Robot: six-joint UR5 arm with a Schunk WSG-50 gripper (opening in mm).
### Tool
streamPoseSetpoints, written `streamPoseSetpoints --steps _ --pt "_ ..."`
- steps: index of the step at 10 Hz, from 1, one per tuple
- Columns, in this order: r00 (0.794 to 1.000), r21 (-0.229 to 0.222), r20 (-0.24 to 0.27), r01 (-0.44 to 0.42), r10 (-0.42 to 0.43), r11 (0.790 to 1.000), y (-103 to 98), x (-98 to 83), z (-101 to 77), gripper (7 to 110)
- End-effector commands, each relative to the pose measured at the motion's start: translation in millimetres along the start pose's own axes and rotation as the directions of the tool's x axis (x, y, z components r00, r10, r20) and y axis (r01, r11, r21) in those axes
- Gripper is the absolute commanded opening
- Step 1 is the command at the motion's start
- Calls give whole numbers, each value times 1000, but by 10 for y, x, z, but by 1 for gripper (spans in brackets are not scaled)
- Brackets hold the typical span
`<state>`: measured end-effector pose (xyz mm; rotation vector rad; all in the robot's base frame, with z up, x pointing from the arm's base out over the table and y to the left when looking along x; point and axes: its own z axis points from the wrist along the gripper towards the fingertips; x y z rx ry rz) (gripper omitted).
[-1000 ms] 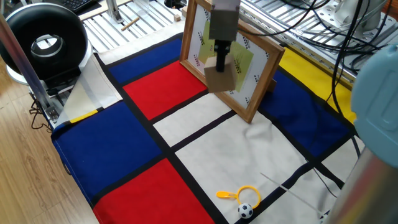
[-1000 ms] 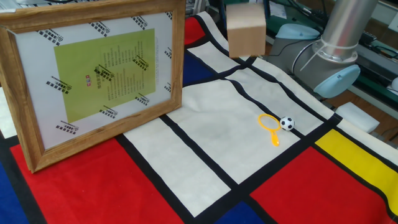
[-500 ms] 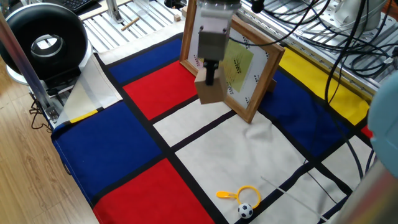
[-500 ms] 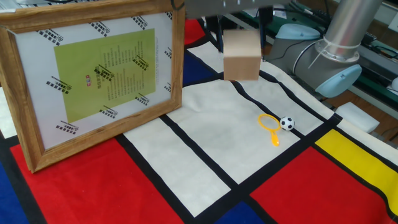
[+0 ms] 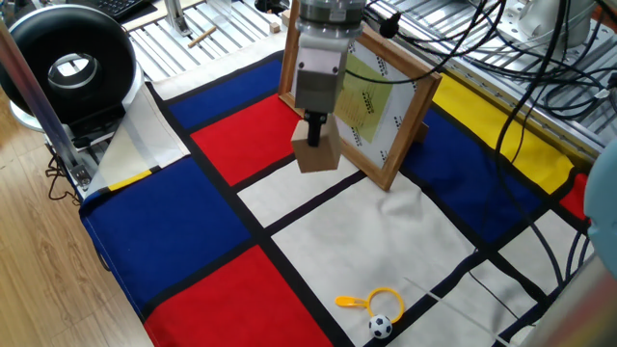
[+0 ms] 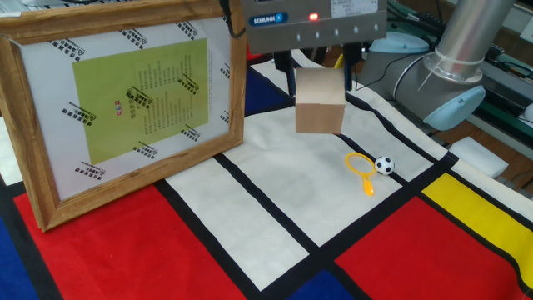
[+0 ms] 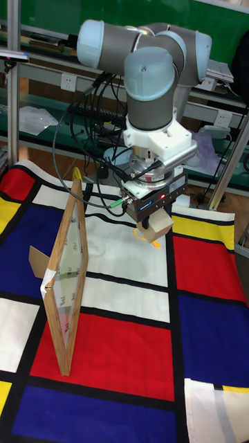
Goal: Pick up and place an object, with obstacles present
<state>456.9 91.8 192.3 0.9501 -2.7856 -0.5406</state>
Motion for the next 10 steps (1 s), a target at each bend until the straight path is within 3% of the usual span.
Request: streamPoseSetpoints --steps 1,3,5,7,10 --pt "1000 -21 -19 -2 1 1000 52 41 40 7" --pt "998 -40 -54 14 -16 999 98 131 35 7" --pt "995 -27 -94 36 -39 999 58 231 29 7" --pt "996 -28 -84 42 -44 999 62 205 31 7" --pt "999 25 -26 43 -43 999 -66 56 39 7"
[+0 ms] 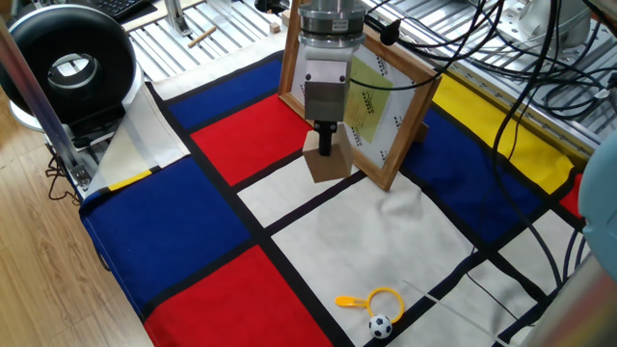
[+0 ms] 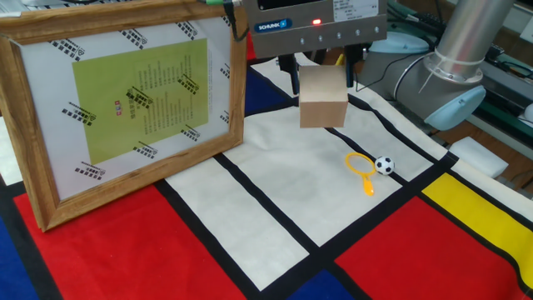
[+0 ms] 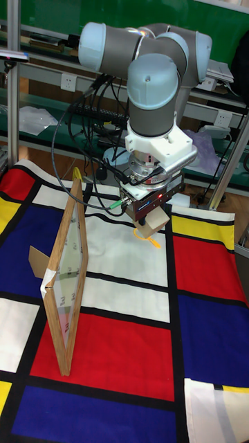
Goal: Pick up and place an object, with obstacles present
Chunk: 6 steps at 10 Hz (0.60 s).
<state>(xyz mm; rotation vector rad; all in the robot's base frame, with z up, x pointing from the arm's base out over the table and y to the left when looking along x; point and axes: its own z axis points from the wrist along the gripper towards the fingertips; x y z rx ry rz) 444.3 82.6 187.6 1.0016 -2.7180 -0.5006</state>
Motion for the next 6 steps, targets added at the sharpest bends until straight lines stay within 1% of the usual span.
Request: streamPoseSetpoints --steps 1,3,4,6 --pt "998 32 63 13 -15 999 -74 -158 -19 7" --pt "995 29 104 -6 3 1000 -71 -258 -28 7" --pt "992 10 123 -14 12 1000 -27 -306 -32 7" --pt "988 25 151 -29 25 999 -69 -374 -42 7"
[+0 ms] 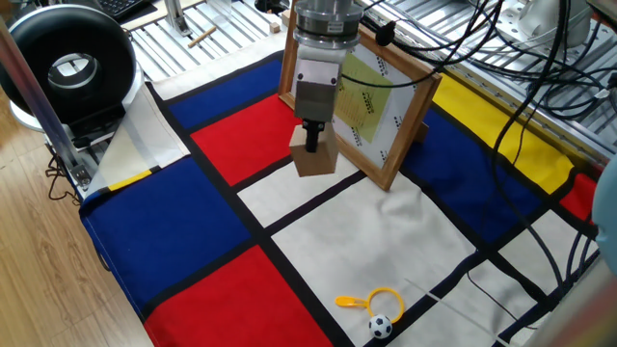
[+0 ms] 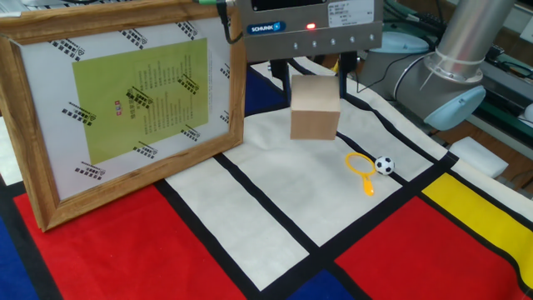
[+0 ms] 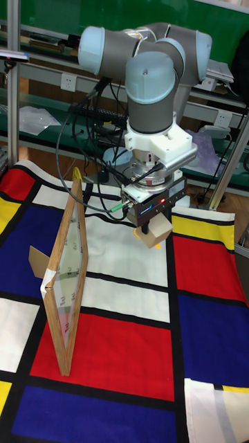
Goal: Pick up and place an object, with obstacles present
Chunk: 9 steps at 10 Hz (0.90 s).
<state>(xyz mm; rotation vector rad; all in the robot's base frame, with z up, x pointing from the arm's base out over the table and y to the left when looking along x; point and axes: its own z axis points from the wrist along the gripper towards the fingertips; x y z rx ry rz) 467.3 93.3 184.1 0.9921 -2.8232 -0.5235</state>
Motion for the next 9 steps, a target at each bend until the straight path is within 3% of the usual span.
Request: streamPoseSetpoints --steps 1,6,9 --pt "998 11 65 -20 19 1000 -28 -161 -21 7" --pt "993 83 97 -69 61 994 -40 -573 420 7" --pt "992 110 114 -72 60 991 -159 -634 633 7"
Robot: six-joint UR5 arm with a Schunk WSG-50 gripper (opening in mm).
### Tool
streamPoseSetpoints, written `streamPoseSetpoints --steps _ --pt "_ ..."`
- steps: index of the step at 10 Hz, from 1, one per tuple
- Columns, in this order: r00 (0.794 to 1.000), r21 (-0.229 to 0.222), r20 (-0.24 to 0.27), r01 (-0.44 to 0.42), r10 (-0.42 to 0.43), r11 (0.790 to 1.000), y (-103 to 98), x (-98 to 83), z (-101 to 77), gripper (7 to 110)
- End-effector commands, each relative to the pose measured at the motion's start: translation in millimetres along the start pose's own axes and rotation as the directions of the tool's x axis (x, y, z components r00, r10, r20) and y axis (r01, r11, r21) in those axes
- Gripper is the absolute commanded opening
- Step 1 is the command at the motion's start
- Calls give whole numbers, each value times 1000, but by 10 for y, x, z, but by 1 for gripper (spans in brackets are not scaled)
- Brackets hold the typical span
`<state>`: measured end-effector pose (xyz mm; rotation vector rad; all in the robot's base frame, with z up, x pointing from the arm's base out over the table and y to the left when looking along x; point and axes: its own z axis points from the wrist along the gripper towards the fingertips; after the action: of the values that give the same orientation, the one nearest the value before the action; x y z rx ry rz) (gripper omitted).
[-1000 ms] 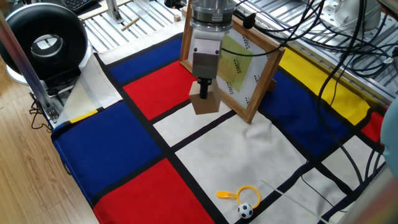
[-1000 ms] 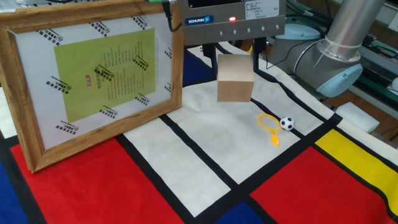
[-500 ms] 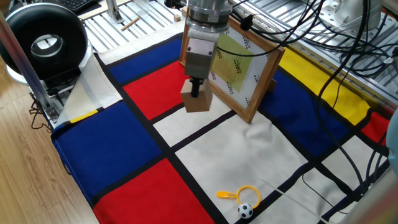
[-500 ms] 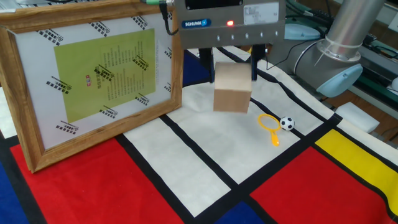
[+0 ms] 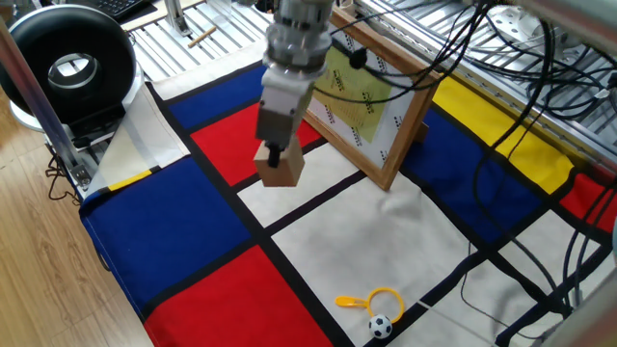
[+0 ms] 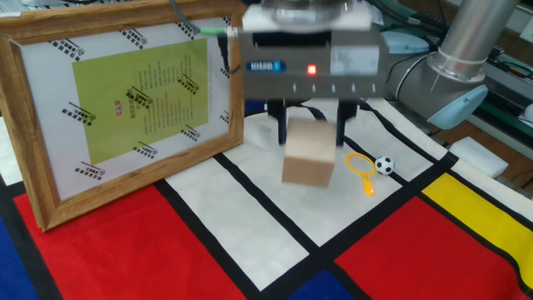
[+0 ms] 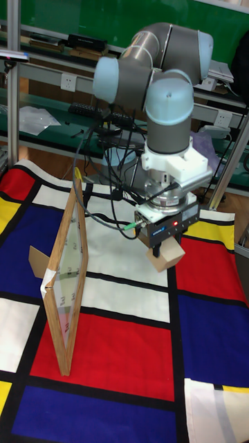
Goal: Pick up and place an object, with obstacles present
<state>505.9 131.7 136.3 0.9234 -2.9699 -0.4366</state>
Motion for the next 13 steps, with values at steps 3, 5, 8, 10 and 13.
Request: streamPoseSetpoints --steps 3,5,8,10,13 --pt "996 63 86 -22 16 998 -210 -158 377 7" --pt "995 65 96 -26 20 998 -210 -161 539 7" --pt "997 46 47 -56 54 997 -143 -52 536 7" --pt "996 55 -21 -88 89 995 -153 125 538 7" --pt "996 38 57 -74 72 997 -127 -77 536 7"
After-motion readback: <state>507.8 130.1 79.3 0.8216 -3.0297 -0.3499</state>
